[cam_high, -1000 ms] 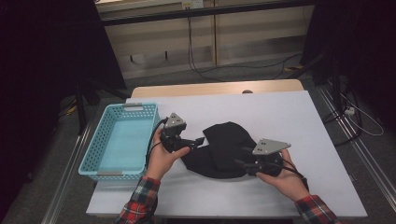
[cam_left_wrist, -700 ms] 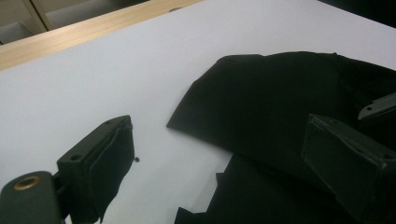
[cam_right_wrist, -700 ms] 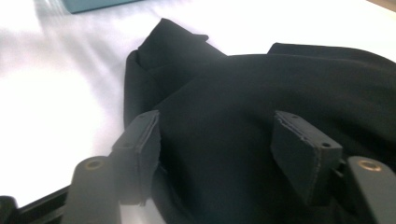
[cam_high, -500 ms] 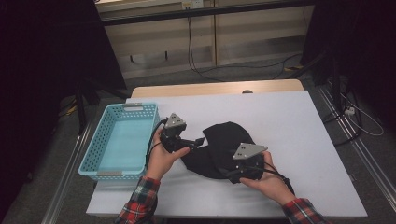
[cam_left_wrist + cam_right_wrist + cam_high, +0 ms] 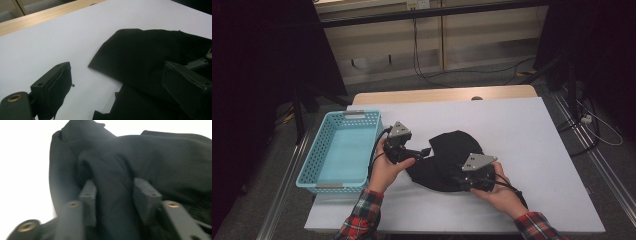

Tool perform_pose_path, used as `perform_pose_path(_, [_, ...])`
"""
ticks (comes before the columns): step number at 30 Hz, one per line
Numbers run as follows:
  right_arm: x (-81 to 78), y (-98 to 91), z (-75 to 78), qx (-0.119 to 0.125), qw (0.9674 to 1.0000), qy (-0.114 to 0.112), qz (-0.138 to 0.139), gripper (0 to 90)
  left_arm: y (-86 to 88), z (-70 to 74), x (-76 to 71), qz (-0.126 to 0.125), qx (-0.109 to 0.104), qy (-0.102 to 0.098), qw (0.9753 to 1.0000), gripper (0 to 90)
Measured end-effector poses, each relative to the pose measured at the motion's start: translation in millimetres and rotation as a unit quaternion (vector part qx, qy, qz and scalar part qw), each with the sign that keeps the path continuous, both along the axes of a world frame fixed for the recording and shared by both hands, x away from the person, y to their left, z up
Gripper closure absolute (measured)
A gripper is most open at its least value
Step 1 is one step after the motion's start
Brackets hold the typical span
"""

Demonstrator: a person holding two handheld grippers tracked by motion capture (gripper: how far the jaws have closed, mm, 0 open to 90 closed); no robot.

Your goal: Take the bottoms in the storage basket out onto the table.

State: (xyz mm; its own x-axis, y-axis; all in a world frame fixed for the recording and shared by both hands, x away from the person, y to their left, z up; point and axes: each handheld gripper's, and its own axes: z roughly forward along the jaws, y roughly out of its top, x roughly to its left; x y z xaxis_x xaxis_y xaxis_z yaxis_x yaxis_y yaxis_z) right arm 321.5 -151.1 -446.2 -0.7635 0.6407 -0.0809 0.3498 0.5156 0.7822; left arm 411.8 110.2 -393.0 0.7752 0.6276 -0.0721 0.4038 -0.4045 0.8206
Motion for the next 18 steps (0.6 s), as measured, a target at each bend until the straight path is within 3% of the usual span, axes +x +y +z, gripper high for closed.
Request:
perform_pose_path(8, [-1.0, -8.2, 6.6, 0.019, 0.9998, 0.004, -0.002, 81.1, 0.1, 0.4, -0.5, 0.001, -0.002, 0.001, 1.0, 9.4])
perform_pose_path(18, [-4.0, -30.1, 17.9, 0.063, 0.9977, 0.013, -0.021, 84.2, 0.2, -0.1, 0.3, 0.001, -0.002, 0.002, 1.0, 9.4])
